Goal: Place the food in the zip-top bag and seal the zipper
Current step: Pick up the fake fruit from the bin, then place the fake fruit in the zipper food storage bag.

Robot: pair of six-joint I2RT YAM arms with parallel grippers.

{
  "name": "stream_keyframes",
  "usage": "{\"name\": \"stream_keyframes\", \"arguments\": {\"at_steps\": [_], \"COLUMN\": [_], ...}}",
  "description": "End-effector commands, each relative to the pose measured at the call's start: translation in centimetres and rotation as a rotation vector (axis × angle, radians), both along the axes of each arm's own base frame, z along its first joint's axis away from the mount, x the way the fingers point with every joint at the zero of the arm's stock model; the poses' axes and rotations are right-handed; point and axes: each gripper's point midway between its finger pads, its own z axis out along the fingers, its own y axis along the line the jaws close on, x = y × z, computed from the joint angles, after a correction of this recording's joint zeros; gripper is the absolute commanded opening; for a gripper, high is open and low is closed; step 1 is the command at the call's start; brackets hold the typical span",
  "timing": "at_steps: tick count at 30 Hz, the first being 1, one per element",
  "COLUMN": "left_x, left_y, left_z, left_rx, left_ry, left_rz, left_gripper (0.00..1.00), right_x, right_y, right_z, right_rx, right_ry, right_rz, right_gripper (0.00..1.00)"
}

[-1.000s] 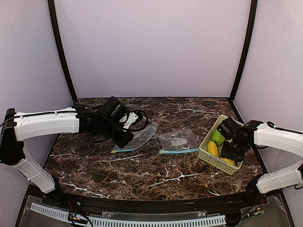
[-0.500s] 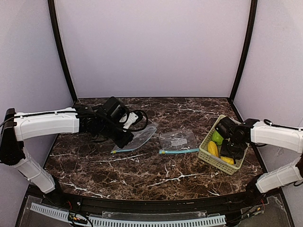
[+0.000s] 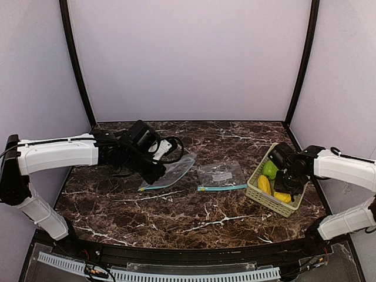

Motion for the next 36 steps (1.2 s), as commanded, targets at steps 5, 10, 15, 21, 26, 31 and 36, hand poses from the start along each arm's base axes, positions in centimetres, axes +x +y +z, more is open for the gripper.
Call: {"name": "stream_keyframes", "arguments": {"at_steps": [5,10,15,21,26,31,36], "left_x": [-0.6,-1.9,-3.2,-4.3,-5.1,-5.2,-5.2], "left_y": [-0.7,-1.9,-2.7,-4.1,-6.1,-6.8,-7.1], "left_z": [3.4,5.3,4.3,2.3,2.1,2.3,2.5], "left_rx": [-0.132,-0.262,-0.318,-0.314,-0.328,-0.357,-0.379], "left_ry": [0.004,0.080,0.200,0.239,0.239,0.244,0.247], "left_rz": [0.021,0.030,0.066,0.076,0.058,0.065,0.068], "left_gripper": [0.01,0.01,0.01,0.01,0.01,0.01,0.01], "right_x": [1.1,1.0,0.5,-1.4,-2.6,-3.9,-5.8], "right_y": [1.8,3.2,6.5,11.6,15.6,20.7,26.0], "right_z": [5.9,9.9,14.6,20.0,23.2,24.5,25.6], "right_rx": [0.110,0.216,0.405,0.675,0.837,0.936,1.003], "right_ry": [-0.150,-0.265,-0.409,-0.568,-0.657,-0.679,-0.718], "right_rz": [0.134,0.225,0.398,0.642,0.796,0.922,1.035], "right_gripper": [0.37,0.35,0.34,0.33,0.32,0.32,0.30]}}
